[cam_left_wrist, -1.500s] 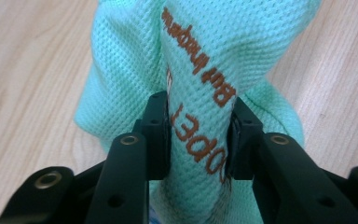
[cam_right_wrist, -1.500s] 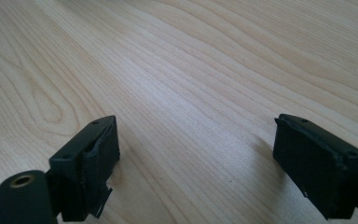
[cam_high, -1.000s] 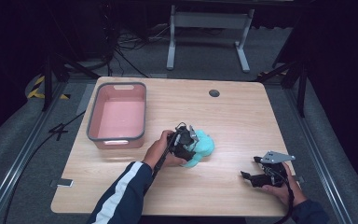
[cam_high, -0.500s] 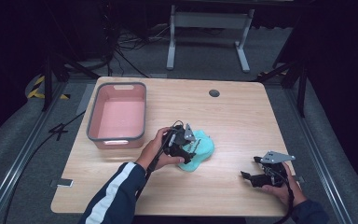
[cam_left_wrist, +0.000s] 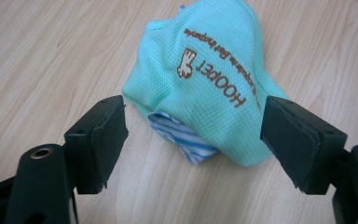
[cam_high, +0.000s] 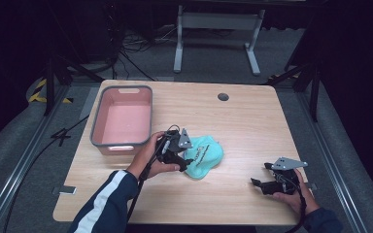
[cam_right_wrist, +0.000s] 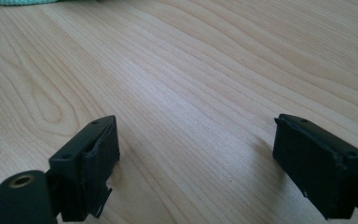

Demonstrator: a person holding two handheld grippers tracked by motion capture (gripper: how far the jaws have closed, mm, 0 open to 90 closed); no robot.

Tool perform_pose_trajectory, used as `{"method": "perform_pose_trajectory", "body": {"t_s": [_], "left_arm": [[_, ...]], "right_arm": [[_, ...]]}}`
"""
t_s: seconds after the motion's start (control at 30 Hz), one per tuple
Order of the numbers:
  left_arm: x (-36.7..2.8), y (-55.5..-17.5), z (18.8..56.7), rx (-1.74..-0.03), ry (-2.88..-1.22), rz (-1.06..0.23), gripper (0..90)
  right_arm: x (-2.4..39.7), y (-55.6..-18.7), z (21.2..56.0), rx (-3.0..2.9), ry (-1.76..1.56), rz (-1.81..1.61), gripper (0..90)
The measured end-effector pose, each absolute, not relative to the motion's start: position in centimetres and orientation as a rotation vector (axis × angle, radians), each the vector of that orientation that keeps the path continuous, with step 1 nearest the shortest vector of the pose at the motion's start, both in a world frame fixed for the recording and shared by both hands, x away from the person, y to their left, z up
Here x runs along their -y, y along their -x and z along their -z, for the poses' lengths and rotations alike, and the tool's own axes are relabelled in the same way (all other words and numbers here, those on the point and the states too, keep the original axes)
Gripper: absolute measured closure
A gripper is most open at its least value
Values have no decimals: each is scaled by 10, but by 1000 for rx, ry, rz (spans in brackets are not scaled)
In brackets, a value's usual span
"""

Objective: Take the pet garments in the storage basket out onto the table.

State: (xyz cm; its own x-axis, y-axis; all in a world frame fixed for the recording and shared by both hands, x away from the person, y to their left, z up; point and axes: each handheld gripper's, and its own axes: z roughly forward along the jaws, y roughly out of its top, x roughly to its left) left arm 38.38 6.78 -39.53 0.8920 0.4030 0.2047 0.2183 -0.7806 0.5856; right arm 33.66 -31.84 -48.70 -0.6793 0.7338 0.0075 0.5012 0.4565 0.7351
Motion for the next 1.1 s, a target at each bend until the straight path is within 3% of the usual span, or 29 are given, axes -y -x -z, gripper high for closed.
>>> {"method": "perform_pose_trajectory", "body": {"t_s": [1.1], "left_arm": [[-147,-340,396,-441,-2558,-555,241]], "right_arm": [[318,-336,487,-2398,-1055,-1055,150]]}}
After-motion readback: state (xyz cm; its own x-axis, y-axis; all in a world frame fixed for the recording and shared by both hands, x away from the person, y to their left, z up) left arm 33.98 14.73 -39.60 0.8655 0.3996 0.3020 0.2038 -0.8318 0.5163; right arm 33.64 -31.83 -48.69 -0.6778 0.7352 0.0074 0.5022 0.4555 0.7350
